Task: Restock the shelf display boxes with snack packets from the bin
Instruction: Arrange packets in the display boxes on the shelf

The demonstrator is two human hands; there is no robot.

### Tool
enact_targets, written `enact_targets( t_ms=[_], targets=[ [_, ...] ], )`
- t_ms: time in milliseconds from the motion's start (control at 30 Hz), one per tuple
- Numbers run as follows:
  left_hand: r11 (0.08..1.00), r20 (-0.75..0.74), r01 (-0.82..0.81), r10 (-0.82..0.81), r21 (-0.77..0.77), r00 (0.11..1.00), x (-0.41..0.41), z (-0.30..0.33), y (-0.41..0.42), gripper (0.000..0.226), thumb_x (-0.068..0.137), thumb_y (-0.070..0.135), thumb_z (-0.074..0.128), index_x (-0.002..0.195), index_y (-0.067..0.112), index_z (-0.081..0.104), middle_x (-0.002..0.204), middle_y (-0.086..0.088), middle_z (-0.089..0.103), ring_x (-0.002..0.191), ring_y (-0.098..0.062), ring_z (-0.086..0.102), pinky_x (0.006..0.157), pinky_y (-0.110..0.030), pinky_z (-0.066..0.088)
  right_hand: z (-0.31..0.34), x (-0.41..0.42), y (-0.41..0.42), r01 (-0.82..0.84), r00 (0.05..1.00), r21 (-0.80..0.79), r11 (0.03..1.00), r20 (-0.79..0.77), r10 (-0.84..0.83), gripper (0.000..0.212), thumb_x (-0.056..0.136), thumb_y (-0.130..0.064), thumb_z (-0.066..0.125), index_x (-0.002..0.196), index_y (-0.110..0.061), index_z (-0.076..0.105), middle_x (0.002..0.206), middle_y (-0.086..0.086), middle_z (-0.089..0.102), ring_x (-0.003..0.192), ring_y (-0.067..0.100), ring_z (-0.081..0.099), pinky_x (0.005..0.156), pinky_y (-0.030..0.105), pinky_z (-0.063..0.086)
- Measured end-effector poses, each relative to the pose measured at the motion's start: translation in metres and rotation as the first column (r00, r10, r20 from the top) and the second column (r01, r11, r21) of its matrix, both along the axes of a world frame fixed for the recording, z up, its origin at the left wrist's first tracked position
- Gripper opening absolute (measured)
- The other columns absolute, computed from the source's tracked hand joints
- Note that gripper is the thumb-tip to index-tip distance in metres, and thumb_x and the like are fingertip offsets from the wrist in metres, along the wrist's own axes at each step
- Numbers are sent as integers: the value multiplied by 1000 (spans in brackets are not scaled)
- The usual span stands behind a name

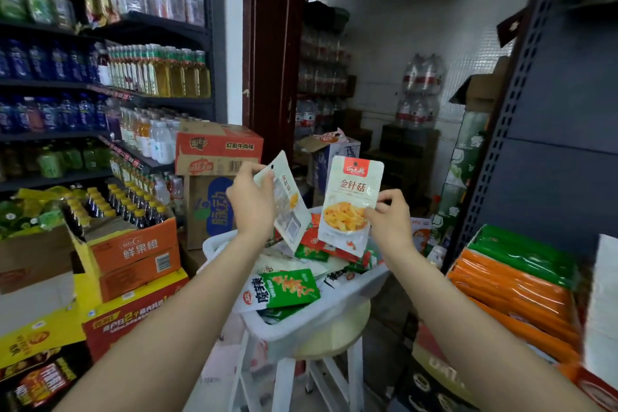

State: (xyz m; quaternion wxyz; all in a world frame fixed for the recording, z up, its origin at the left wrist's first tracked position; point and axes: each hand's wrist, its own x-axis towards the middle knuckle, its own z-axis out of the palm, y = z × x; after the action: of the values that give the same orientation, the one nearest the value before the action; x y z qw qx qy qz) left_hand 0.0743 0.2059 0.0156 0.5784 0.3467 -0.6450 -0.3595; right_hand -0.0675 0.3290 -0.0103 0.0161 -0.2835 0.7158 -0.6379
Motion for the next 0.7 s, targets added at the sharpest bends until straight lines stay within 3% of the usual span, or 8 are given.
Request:
enact_targets(
  t_ms=[67, 133, 233, 267, 367, 467, 600, 700],
  targets=[
    [997, 19, 25, -24, -69, 1000, 1, 12, 20, 11, 94, 16, 52, 85, 11, 53, 79, -2, 55, 90, -23, 43, 62, -24, 26, 7, 5, 14, 0, 1000, -29, 1000, -11, 0, 18, 89, 0, 55, 94, -11, 41, 111, 7, 66, 95, 13, 60, 76, 38, 57],
    [990, 26, 85, -82, -116, 996, -1, 20, 39, 12, 91, 14, 54, 80, 11, 52, 73, -1, 56, 80, -25, 51, 66, -32, 34, 13, 14, 29, -17, 997, -65, 998, -81, 11, 19, 91, -1, 53, 91, -13, 38, 108, 6, 66, 96, 12, 60, 62, 25, 53],
    [978, 55, 191, -187, -84, 981, -6, 28, 73, 10, 88, 16, 57, 80, 12, 54, 73, 3, 58, 73, -19, 55, 61, -31, 40, 17, 32, 53, -95, 961, -31, 995, -263, 84, 19, 93, -4, 49, 90, -18, 37, 88, 7, 63, 76, 13, 57, 52, 20, 40],
    [973, 55, 224, -220, -63, 974, -9, 30, 85, 9, 88, 18, 58, 81, 13, 56, 74, 6, 57, 75, -17, 55, 63, -31, 40, 18, 38, 62, -123, 945, 12, 992, -305, 121, 16, 93, -5, 49, 95, -18, 40, 88, 6, 63, 76, 12, 58, 57, 25, 44],
    [937, -22, 346, -346, 49, 938, -15, 35, 116, 12, 86, 24, 61, 80, 15, 59, 76, 4, 59, 77, -16, 58, 68, -35, 51, 22, 55, 91, -207, 916, 111, 972, -327, 232, 35, 94, -5, 49, 127, -18, 44, 124, 2, 61, 116, 9, 57, 95, 30, 49],
    [893, -92, 437, -428, 111, 899, -20, 36, 146, 16, 85, 26, 63, 73, 18, 58, 73, 2, 60, 75, -20, 60, 74, -41, 52, 25, 64, 125, -207, 909, 135, 969, -340, 242, 50, 93, -5, 50, 139, -23, 40, 135, -3, 54, 127, 3, 46, 106, 30, 42],
    [778, -208, 593, -557, 207, 804, -25, 37, 185, 21, 88, 18, 63, 70, 13, 52, 65, -2, 54, 60, -17, 54, 54, -29, 47, 21, 68, 173, -247, 919, 100, 964, -291, 265, 59, 87, -20, 64, 138, -34, 39, 134, -22, 49, 123, -13, 41, 101, 18, 40],
    [617, -348, 747, -662, 248, 663, -29, 43, 217, 18, 91, 10, 58, 74, 8, 52, 77, -11, 59, 74, -19, 62, 55, -24, 53, 21, 71, 205, -152, 916, 73, 986, -366, 168, 55, 89, -14, 62, 137, -31, 41, 126, -26, 50, 111, -25, 41, 84, -1, 38]
  ],
)
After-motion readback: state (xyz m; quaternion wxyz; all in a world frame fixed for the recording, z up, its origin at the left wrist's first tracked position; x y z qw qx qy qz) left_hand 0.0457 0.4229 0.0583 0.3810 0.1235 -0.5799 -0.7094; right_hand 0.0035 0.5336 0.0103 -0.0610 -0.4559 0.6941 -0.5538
